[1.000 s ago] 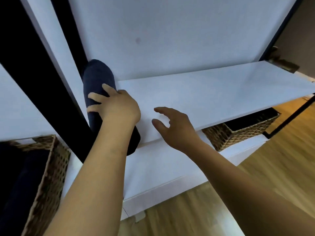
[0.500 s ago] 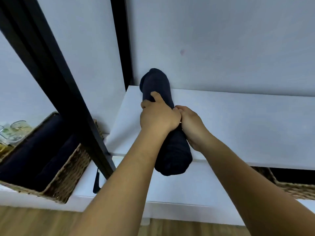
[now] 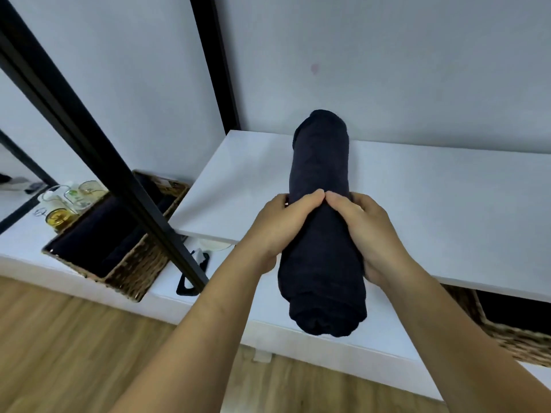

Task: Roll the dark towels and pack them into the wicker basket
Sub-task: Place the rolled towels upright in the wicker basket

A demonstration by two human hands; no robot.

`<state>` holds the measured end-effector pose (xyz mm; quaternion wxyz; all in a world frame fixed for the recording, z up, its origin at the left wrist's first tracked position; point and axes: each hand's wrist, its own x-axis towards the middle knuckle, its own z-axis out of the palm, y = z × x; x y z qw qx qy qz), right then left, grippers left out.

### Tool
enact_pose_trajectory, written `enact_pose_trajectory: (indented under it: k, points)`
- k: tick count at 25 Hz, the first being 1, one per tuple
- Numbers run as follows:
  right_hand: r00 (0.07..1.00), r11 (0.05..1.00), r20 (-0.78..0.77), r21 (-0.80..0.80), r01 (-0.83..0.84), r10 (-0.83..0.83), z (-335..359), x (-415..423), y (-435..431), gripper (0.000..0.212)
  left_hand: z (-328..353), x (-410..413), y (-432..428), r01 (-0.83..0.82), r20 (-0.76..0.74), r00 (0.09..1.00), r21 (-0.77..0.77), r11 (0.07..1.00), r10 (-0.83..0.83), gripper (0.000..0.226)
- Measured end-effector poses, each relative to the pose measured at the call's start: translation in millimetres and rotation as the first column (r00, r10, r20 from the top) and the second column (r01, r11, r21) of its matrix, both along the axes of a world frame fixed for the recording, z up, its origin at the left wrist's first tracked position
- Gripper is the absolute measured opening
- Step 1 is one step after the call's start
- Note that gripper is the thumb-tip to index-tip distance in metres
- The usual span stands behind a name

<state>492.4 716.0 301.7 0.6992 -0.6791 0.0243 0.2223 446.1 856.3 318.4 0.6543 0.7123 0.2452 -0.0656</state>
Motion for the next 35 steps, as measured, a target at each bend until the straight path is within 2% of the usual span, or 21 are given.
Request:
enact_pose_trajectory:
  k: [2, 4, 8, 9, 11, 13, 15, 17, 19, 21, 22, 24, 26, 27, 29, 30, 32, 34, 35]
  points:
    - [0.996, 0.994, -0.065, 0.089, 0.063, -0.057, -4, -31, -6, 0.043, -4, -21, 6, 0.06, 0.012, 0.998, -0.038, 0.997, -0.06, 0.053]
    - [0.99, 0.98, -0.135, 0.189, 0.065, -0.04, -10, -70, -5, 0.042, -1, -50, 15, 0.151, 0.034, 0.988, -0.06, 0.987, -0.15, 0.048]
    - [0.948, 0.91, -0.309, 0.411, 0.054, 0.083, -27, -149, 25, 0.071, -3, -125, 49, 0.276, 0.019, 0.961, -0.081, 0.958, -0.276, 0.064]
    - [0.931, 0.895, -0.353, 0.439, 0.079, 0.091, -30, -168, 36, 0.071, -3, -150, 59, 0.268, 0.017, 0.963, -0.101, 0.958, -0.268, 0.067]
    - [0.891, 0.858, -0.436, 0.499, 0.125, 0.124, -36, -218, 67, 0.052, -5, -205, 85, 0.201, 0.008, 0.979, -0.185, 0.962, -0.204, 0.068]
    - [0.844, 0.819, -0.503, 0.554, 0.15, 0.186, -39, -268, 100, 0.032, -3, -259, 110, 0.11, -0.036, 0.992, -0.197, 0.974, -0.119, 0.055]
    - [0.8, 0.796, -0.557, 0.578, 0.181, 0.223, -43, -310, 133, 0.022, -18, -312, 138, -0.011, -0.043, 0.999, -0.201, 0.98, 0.002, 0.051]
    - [0.771, 0.837, -0.578, 0.536, 0.11, 0.268, -57, -338, 161, 0.025, -30, -351, 163, -0.105, -0.027, 0.995, -0.278, 0.955, 0.101, 0.047]
    - [0.801, 0.93, -0.523, 0.35, -0.11, 0.291, -72, -357, 189, 0.035, -43, -385, 186, -0.125, 0.012, 0.99, -0.355, 0.926, 0.138, 0.047]
    - [0.869, 0.94, -0.359, 0.107, -0.324, 0.34, -83, -375, 216, 0.037, -55, -411, 209, -0.196, 0.011, 0.979, -0.234, 0.952, 0.204, 0.058]
    - [0.892, 0.932, -0.279, 0.028, -0.361, 0.354, -88, -380, 228, 0.034, -60, -420, 219, -0.238, 0.015, 0.97, -0.145, 0.96, 0.243, 0.06]
    - [0.907, 0.933, -0.23, 0.01, -0.361, 0.353, -87, -390, 248, 0.03, -66, -431, 233, -0.323, 0.048, 0.946, 0.02, 0.946, 0.321, 0.068]
    - [0.883, 0.922, -0.266, 0.086, -0.377, 0.386, -83, -391, 268, 0.028, -67, -431, 243, -0.314, 0.037, 0.947, 0.308, 0.898, 0.319, 0.085]
    - [0.847, 0.889, -0.275, 0.087, -0.449, 0.455, -81, -387, 282, 0.034, -69, -427, 247, -0.263, 0.001, 0.953, 0.499, 0.826, 0.303, 0.093]
    - [0.772, 0.815, -0.296, 0.044, -0.577, 0.562, -79, -372, 312, 0.049, -73, -413, 250, -0.133, -0.039, 0.963, 0.788, 0.601, 0.265, 0.103]
    - [0.75, 0.798, -0.307, 0.052, -0.601, 0.586, -79, -361, 326, 0.056, -75, -404, 254, -0.089, -0.043, 0.972, 0.843, 0.531, 0.231, 0.105]
    - [0.746, 0.817, -0.352, 0.11, -0.567, 0.565, -85, -331, 354, 0.068, -77, -384, 271, -0.039, -0.049, 0.987, 0.855, 0.517, 0.156, 0.107]
    - [0.771, 0.858, -0.382, 0.175, -0.482, 0.511, -96, -299, 375, 0.068, -69, -367, 298, 0.004, -0.057, 0.996, 0.781, 0.625, 0.065, 0.112]
    - [0.782, 0.872, -0.387, 0.2, -0.446, 0.489, -102, -280, 385, 0.069, -64, -356, 314, 0.018, -0.059, 0.998, 0.702, 0.711, 0.033, 0.112]
